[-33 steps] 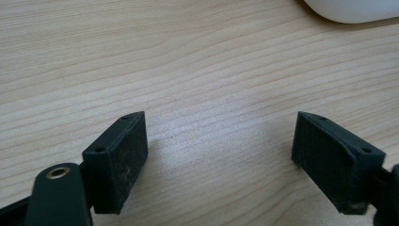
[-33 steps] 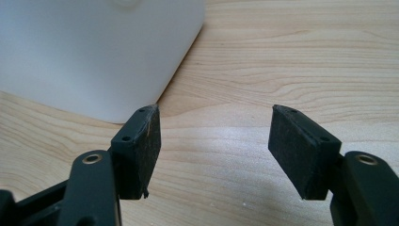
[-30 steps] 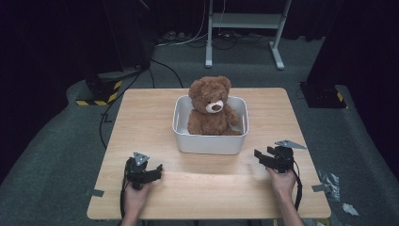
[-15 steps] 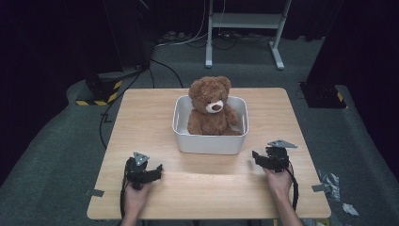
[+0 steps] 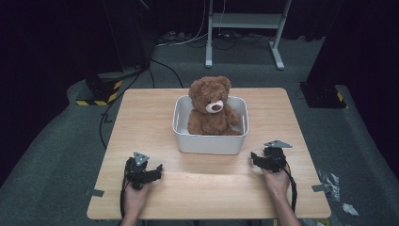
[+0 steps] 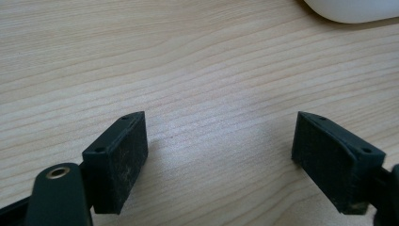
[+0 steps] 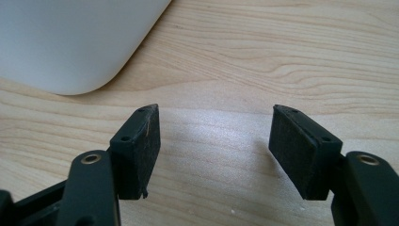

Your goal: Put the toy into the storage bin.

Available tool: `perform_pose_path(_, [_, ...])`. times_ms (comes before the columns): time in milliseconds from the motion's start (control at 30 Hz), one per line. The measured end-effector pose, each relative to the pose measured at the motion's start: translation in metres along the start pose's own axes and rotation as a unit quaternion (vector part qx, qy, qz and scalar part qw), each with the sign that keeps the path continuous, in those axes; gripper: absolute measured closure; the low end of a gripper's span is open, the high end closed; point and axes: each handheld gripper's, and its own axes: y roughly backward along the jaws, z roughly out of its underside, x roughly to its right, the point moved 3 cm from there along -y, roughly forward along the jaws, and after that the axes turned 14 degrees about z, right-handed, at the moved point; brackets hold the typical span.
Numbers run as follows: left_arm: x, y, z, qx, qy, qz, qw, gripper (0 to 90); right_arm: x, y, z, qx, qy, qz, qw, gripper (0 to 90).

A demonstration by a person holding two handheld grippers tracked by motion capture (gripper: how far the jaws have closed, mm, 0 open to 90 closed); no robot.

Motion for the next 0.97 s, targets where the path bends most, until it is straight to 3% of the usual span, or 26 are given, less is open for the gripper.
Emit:
perform_pose_path(267, [0.0, 0.0, 0.0, 0.0, 0.0, 0.0, 1.0, 18.8, -0.004, -0.0017, 0.0022, -0.011, 0.003, -0.005, 0.9999, 33.5])
perform_pose_path(567, [0.0002, -0.0001, 0.0, 0.001, 0.001, -0.001, 1.0, 18.8, -0.0073, -0.0048, 0.0036, 0.008, 0.022, 0.003, 0.9997, 30.1])
perform_pose_path(967, [0.0, 0.0, 0.0, 0.0, 0.0, 0.0, 1.0, 18.8, -0.0066, -0.0034, 0.004, 0.004, 0.028, -0.003, 0.9996, 30.0])
